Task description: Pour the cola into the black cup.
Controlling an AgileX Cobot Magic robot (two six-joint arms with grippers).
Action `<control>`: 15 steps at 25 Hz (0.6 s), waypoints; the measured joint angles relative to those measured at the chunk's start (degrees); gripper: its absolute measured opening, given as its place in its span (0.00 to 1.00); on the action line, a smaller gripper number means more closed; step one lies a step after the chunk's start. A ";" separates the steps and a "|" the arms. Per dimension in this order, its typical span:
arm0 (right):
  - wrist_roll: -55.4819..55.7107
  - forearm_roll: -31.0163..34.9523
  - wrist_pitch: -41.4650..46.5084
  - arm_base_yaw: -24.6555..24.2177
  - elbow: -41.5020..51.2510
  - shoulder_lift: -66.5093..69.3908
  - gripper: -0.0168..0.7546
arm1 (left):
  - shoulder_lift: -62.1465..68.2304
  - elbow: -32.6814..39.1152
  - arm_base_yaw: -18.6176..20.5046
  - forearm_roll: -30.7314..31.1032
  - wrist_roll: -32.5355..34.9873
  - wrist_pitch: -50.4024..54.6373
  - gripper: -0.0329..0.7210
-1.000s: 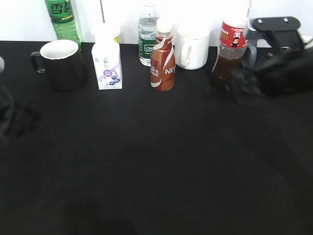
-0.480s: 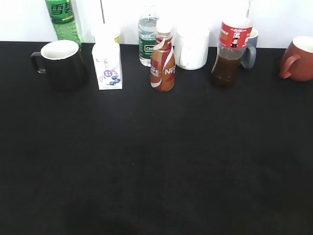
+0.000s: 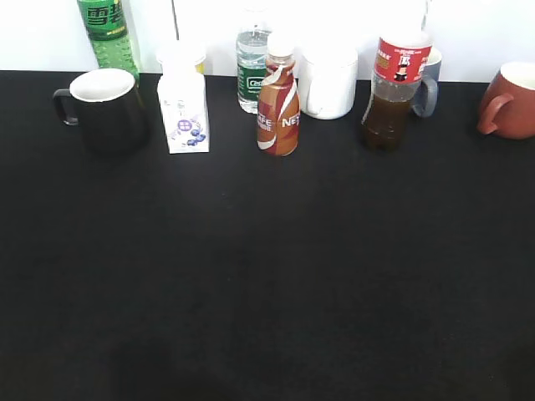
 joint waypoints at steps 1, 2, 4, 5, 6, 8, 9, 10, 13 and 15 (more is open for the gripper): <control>0.00 0.05 0.00 0.00 0.00 0.00 0.79 | 0.00 0.00 0.00 0.46 0.00 0.00 0.79; 0.00 0.05 0.00 0.00 0.00 0.00 0.79 | 0.00 0.00 0.00 0.00 0.00 0.00 0.79; 0.00 0.05 0.00 0.00 0.00 0.00 0.75 | 0.00 0.00 0.00 0.51 0.00 0.00 0.79; 0.00 0.05 0.00 0.00 0.00 0.00 0.74 | 0.00 0.00 0.00 0.51 0.00 0.00 0.79; 0.00 0.05 0.00 0.00 0.00 0.00 0.73 | 0.00 0.00 0.00 0.51 0.00 0.00 0.79; 0.00 0.05 0.05 0.00 0.00 -0.14 0.73 | -0.26 0.00 0.17 0.00 0.00 -0.04 0.75; 0.00 0.05 0.05 -0.78 0.00 -0.44 0.72 | -0.68 0.00 1.34 0.51 0.00 -0.04 0.73; 0.00 0.24 0.05 -3.93 0.00 -0.67 0.72 | -1.76 0.00 3.38 0.51 0.00 -0.04 0.71; 0.00 0.24 0.05 -17.75 0.00 -4.64 0.72 | -7.56 0.00 10.20 0.51 0.00 -0.11 0.66; 0.00 0.24 0.19 -21.51 0.00 -8.74 0.72 | -9.77 0.00 12.25 0.51 0.00 -0.11 0.62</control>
